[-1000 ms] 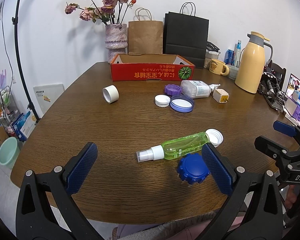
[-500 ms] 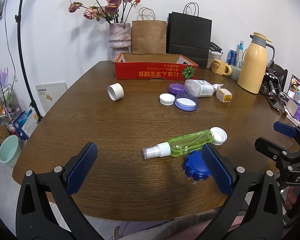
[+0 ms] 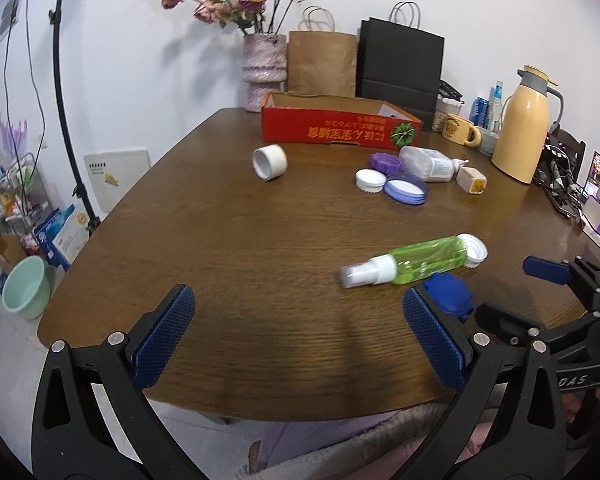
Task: Organize rigid objects
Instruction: 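Grasp the blue gear-shaped cap with the right gripper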
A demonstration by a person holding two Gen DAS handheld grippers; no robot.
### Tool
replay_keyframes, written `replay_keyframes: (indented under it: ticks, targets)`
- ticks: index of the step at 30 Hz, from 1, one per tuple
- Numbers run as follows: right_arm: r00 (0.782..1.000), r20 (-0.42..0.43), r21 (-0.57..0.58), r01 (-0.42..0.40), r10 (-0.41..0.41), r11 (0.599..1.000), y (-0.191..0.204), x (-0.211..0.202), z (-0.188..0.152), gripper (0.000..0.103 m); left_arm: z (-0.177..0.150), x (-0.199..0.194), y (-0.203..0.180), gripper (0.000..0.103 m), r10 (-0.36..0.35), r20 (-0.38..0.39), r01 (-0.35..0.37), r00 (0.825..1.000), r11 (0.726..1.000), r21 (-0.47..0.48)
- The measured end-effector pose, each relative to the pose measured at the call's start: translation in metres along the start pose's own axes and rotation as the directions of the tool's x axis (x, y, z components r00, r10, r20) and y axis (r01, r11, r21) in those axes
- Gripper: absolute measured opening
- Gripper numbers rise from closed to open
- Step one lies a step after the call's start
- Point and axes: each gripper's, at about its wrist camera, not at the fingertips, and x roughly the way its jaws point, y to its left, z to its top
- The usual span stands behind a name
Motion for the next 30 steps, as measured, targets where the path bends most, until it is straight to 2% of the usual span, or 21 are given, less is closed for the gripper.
replay_keyframes:
  ticks: [4,10,13,16,18,20,21,30]
  targets:
    - [0.999,-0.039,-0.018,-0.018,0.017,1.0,0.01,0.017,-0.001,0.103,-0.004,0.003,0.01,0.103,-0.01,-0.015,0.009,1.0,1.0,-0.024]
    - [0.998,-0.053,-0.049,-0.029,0.026,0.998,0.023,0.035,0.001,0.102,-0.007,0.005,0.016,0.103,-0.01,-0.023,0.01,1.0,0.999,-0.036]
    - [0.998,-0.067,-0.071,-0.004,-0.001,0.997,0.027,0.042,0.0,0.091,-0.009,0.006,0.017,0.103,-0.01,-0.027,0.009,1.0,0.999,-0.046]
    - [0.999,-0.052,-0.064,-0.015,0.012,0.998,0.024,0.042,0.0,0.077,-0.009,0.005,0.017,0.103,-0.006,-0.026,0.005,1.0,0.999,-0.047]
    - [0.999,-0.047,-0.067,-0.027,0.023,0.997,0.024,0.04,0.001,0.059,-0.009,0.006,0.017,0.103,-0.007,-0.028,0.006,1.0,0.999,-0.049]
    - [0.998,-0.043,-0.058,-0.047,0.045,0.997,0.021,0.039,0.001,0.059,-0.009,0.006,0.016,0.103,-0.009,-0.03,0.008,1.0,0.999,-0.048]
    - [0.998,-0.042,-0.055,-0.056,0.053,0.997,0.021,0.039,0.001,0.059,-0.009,0.005,0.015,0.103,0.058,-0.025,-0.06,0.998,0.994,-0.093]
    - [0.996,0.008,-0.031,-0.083,0.083,0.996,0.011,0.025,0.002,0.059,-0.005,0.008,0.005,0.103,0.055,-0.042,-0.058,0.998,0.995,-0.084]
